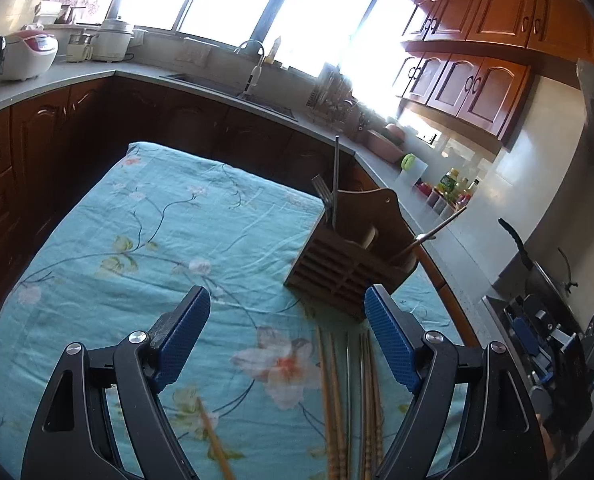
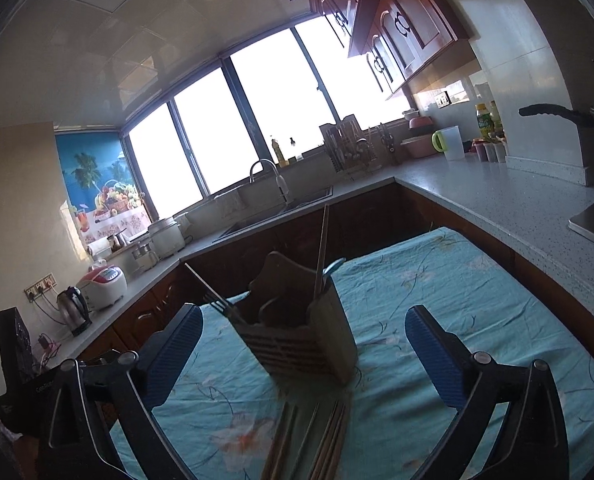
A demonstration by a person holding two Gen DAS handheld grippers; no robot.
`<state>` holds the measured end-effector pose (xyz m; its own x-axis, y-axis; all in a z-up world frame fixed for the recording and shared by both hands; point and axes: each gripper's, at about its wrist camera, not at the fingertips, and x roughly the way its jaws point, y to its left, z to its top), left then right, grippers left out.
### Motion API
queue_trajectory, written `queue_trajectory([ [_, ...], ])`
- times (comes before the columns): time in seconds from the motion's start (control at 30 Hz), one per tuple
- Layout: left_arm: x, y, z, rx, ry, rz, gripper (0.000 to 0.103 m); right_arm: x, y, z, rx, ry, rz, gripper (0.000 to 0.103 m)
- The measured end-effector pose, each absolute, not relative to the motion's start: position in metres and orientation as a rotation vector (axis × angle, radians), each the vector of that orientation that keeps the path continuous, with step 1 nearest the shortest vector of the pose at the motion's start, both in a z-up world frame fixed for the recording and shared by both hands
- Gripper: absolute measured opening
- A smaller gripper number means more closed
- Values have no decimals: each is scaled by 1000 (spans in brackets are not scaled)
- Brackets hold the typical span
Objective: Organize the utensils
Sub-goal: 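Open both grippers to release the chopsticks and withdraw, then grasp a wooden chopstick with the left gripper while the right gripper grasps another chopstick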
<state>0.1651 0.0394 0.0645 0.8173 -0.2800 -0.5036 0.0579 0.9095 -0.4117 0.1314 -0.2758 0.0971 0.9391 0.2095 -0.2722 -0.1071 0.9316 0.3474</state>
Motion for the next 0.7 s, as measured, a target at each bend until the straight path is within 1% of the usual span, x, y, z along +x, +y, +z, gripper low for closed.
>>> queue_trajectory([
  [0.37, 117, 62, 27, -395, 661, -128, 82, 84, -276, 65, 320, 384, 145, 102],
  [0.7, 104, 49, -12, -349, 785, -110, 82, 70, -267, 39, 292, 447, 146, 102],
])
